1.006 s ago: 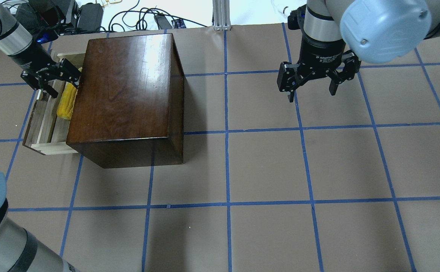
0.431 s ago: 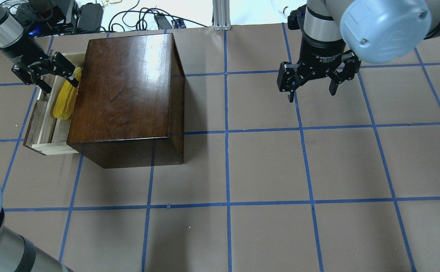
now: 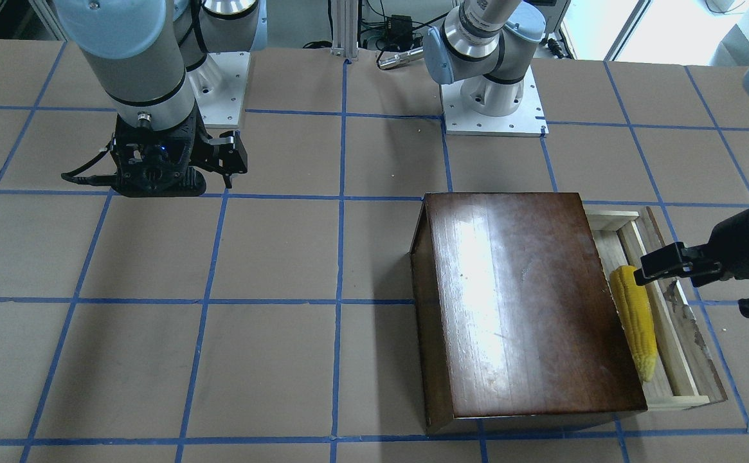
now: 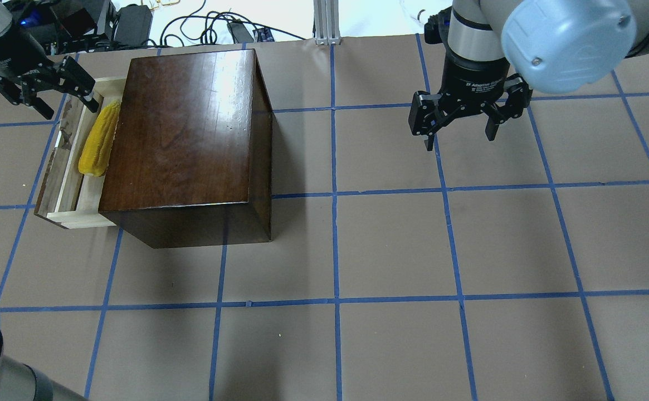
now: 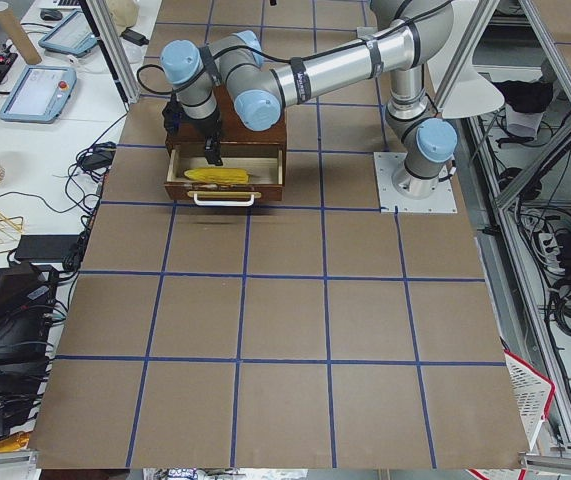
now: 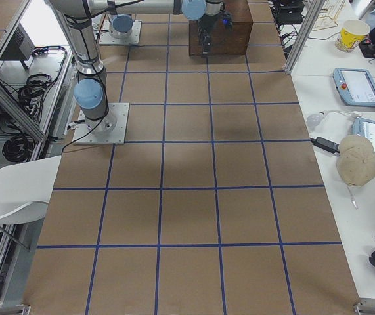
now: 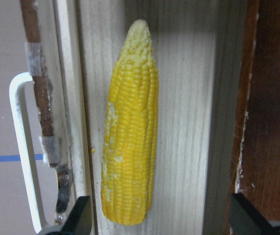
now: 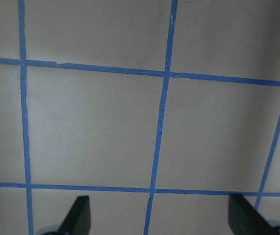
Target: Open drawer and put corn inside
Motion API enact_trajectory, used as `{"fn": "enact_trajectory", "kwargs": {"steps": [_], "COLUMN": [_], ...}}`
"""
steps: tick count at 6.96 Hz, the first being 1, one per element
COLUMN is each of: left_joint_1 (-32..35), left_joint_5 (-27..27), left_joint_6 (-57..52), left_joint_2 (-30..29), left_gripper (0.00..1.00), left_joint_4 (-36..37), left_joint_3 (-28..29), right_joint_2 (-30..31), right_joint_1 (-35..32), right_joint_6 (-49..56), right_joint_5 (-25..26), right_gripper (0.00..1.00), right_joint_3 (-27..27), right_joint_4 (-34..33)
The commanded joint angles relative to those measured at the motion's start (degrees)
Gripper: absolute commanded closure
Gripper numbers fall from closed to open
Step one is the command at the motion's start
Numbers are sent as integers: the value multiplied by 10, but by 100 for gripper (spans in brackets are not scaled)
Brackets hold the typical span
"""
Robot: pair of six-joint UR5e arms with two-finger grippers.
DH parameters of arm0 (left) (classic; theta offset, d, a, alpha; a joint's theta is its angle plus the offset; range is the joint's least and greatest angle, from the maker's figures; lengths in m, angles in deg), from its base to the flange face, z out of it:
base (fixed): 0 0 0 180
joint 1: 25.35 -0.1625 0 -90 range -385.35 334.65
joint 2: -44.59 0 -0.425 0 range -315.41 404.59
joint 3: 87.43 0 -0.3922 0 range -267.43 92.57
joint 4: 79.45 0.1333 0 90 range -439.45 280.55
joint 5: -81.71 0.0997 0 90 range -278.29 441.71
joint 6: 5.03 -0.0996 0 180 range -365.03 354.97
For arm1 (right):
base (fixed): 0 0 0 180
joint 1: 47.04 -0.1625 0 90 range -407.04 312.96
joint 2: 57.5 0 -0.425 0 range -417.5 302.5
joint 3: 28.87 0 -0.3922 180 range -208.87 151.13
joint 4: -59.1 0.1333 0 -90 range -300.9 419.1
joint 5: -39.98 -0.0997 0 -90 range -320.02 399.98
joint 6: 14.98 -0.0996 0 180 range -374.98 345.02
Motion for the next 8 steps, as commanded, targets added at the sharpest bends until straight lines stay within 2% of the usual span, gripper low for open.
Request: {"fn": "enact_trajectory", "kwargs": {"steps": [1,4,5,6,8], "left_joint_1": [76,172,183,185,188], "left_joint_5": [58,63,65,62,-4], "left_joint_6": [15,62,111,115,124], "left_joint_2": [25,59,69,69,87], "left_gripper": [0,0,0,0,0], "left_joint_4": [-1,-2,2,1,2], "left_joint_3": [10,-10,-26,-38,-70], "right_joint_2": [0,0,0,0,0], "right_joint_1": [0,0,0,0,0], "right_joint_6": [0,-1,-1,-1,-1], "right_joint_5": [0,0,0,0,0], "right_gripper": [0,0,0,0,0], "right_joint_3": [0,0,0,0,0], "right_joint_4": [0,0,0,0,0]}}
